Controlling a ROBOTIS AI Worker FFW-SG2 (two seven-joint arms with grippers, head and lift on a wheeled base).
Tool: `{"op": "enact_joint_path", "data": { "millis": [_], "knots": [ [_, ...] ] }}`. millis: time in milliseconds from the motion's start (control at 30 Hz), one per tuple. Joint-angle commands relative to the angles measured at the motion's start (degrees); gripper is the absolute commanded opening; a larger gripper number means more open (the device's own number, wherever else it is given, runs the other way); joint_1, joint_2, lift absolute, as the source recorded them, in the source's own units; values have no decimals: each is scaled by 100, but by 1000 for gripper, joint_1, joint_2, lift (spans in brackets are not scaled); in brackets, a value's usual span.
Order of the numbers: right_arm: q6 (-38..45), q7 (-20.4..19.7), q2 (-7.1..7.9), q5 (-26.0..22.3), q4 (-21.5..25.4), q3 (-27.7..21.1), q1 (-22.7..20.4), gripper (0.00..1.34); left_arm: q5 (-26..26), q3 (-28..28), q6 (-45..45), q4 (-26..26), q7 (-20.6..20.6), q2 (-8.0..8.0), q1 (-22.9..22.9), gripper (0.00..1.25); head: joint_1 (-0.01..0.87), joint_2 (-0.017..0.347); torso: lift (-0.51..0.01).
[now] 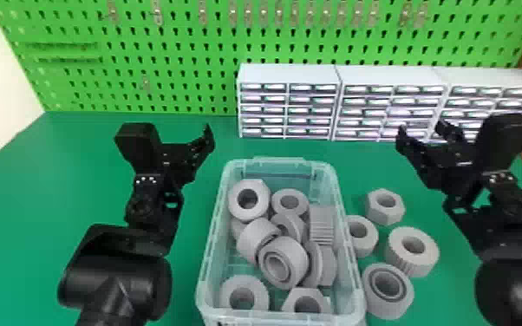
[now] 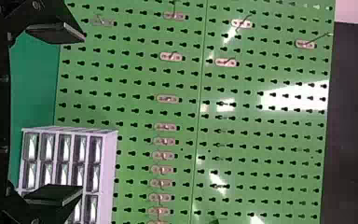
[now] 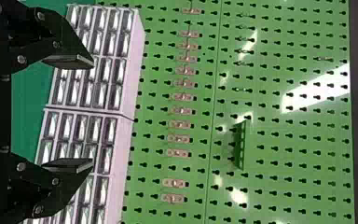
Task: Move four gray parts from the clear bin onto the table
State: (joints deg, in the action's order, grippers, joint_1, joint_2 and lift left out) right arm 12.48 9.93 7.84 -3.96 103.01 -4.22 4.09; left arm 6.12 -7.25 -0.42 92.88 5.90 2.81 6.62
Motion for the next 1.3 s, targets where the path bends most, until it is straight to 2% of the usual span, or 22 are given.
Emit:
{"op": "enact_joint_path", "data": {
  "millis": [0,367,1267],
  "knots": [
    [0,0,7,0,0,-17,-13,824,-93,92,139,134,-63,0,-20,1106,693,72,-52],
    [0,0,16,0,0,-70,-31,824,-172,312,323,327,-221,0,-55,1106,693,72,-52],
    [0,0,-2,-18,0,-105,-75,824,-207,461,350,494,-238,0,-143,1106,693,72,-52]
  ]
}}
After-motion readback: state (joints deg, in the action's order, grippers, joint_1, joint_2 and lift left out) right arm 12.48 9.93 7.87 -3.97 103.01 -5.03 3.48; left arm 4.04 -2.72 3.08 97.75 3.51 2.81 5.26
